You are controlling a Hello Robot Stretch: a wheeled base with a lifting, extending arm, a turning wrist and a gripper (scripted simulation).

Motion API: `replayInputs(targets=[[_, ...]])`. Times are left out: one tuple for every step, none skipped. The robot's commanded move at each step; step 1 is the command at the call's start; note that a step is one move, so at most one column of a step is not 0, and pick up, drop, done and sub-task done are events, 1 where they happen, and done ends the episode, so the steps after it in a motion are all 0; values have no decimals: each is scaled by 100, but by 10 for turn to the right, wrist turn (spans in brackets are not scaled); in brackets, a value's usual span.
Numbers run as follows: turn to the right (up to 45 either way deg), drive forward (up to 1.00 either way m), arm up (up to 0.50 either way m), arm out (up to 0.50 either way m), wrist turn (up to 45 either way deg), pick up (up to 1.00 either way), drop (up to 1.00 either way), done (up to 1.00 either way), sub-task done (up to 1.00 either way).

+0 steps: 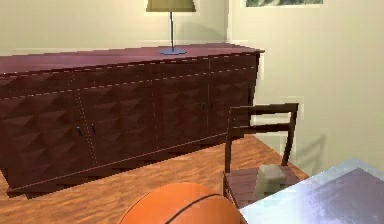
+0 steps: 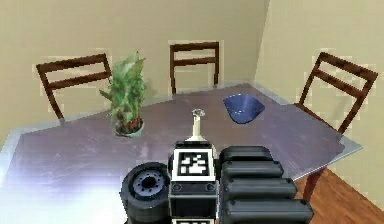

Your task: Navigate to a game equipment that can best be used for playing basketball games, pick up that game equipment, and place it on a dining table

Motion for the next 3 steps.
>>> replayInputs(targets=[[-300,0,0,0,0,0,0,0,0],[300,0,0,0,0,0,0,0,0],[30,0,0,0,0,0,0,0,0]])
